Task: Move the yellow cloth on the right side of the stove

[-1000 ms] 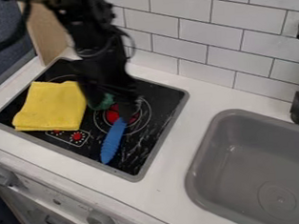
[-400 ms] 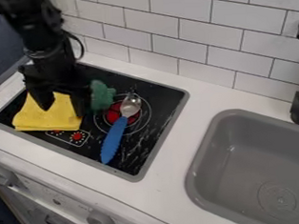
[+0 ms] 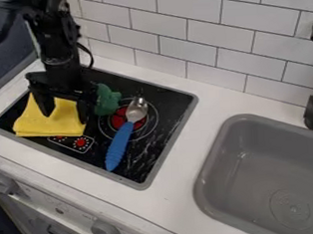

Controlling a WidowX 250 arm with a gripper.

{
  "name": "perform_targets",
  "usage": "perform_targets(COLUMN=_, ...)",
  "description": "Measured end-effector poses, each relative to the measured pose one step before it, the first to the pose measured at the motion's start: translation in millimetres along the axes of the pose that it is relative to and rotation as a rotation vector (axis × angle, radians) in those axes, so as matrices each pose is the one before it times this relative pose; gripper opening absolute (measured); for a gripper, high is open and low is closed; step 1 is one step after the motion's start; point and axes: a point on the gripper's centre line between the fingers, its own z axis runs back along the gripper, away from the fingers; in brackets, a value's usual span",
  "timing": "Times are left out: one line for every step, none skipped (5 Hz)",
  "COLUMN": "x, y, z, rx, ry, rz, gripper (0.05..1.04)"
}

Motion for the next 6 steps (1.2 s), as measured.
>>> perform_targets(x=4.00, y=5.35, z=0.81, rx=0.0157, ry=0.0044, rz=0.0211, gripper=1.001)
perform_targets(x=-3.61, y=8.25, z=-10.06, rx=0.0070, ry=0.0349, rz=0.0325, gripper=1.001)
perform_targets(x=5.87, y=2.34, z=-3.24, rx=0.0014, ry=0.0150, rz=-0.0050, gripper=1.001)
perform_targets(x=5.63, y=7.41, z=-3.76, rx=-0.0262, ry=0.0067, rz=0.0216, gripper=1.000)
perform_targets(x=13.42, y=5.42, z=-4.60, rx=-0.0616, ry=-0.0061, rz=-0.0056, gripper=1.001)
perform_targets(x=11.30, y=2.23, z=-1.19, rx=0.0002, ry=-0.0029, rz=-0.0079, gripper=1.001)
